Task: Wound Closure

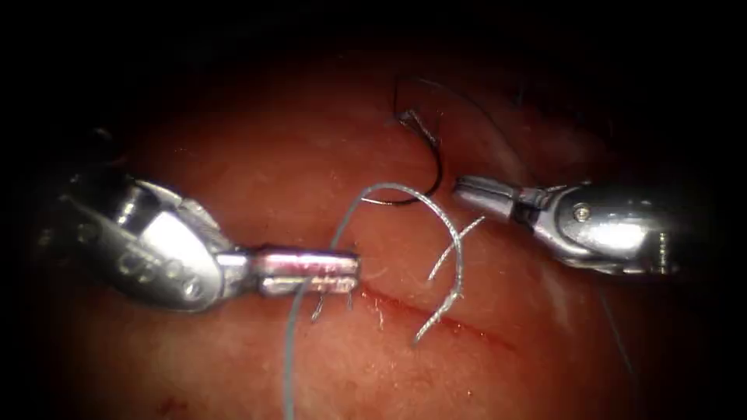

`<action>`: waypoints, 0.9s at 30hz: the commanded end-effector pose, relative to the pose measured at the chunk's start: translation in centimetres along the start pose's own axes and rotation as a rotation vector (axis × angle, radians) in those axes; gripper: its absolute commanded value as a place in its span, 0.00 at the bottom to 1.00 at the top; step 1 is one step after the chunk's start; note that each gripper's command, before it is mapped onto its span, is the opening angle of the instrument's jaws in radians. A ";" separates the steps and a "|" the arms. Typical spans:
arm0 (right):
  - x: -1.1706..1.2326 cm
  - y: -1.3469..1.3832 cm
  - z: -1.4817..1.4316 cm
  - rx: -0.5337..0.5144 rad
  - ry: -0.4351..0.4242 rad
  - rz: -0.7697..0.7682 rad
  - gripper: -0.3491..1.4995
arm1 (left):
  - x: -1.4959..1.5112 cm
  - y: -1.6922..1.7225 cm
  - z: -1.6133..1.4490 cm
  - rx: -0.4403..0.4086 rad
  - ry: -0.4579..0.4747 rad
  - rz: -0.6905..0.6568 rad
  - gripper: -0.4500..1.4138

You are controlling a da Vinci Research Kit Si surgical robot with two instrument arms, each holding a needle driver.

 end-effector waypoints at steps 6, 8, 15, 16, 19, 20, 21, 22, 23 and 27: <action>0.04 -0.23 0.19 0.063 0.039 -0.017 0.00 | -0.18 -0.04 0.10 0.001 0.004 0.006 0.00; 0.07 -0.29 0.20 0.086 0.049 -0.021 0.00 | -0.22 -0.05 0.12 0.003 0.002 0.009 0.00; 0.12 -0.38 0.22 0.149 0.083 -0.035 0.00 | -0.42 -0.07 0.16 0.009 -0.007 0.019 0.00; 0.13 -0.39 0.23 0.156 0.087 -0.037 0.00 | -0.46 -0.07 0.17 0.011 -0.010 0.022 0.00; 0.15 -0.42 0.23 0.169 0.101 -0.040 0.00 | -0.60 -0.06 0.20 0.017 -0.019 0.032 0.00; 0.16 -0.42 0.23 0.169 0.105 -0.039 0.00 | -0.65 -0.05 0.21 0.017 -0.020 0.042 0.00; 0.18 -0.42 0.23 0.163 0.111 -0.037 0.00 | -0.72 -0.04 0.21 0.019 -0.025 0.035 0.00; 0.20 -0.41 0.22 0.157 0.115 -0.035 0.00 | -0.77 -0.03 0.22 0.019 -0.026 0.033 0.00; 0.22 -0.41 0.22 0.152 0.119 -0.032 0.00 | -0.82 -0.01 0.22 0.019 -0.027 0.031 0.00; 0.29 -0.38 0.24 0.123 0.134 -0.023 0.00 | -0.98 0.11 0.26 0.019 -0.038 0.015 0.00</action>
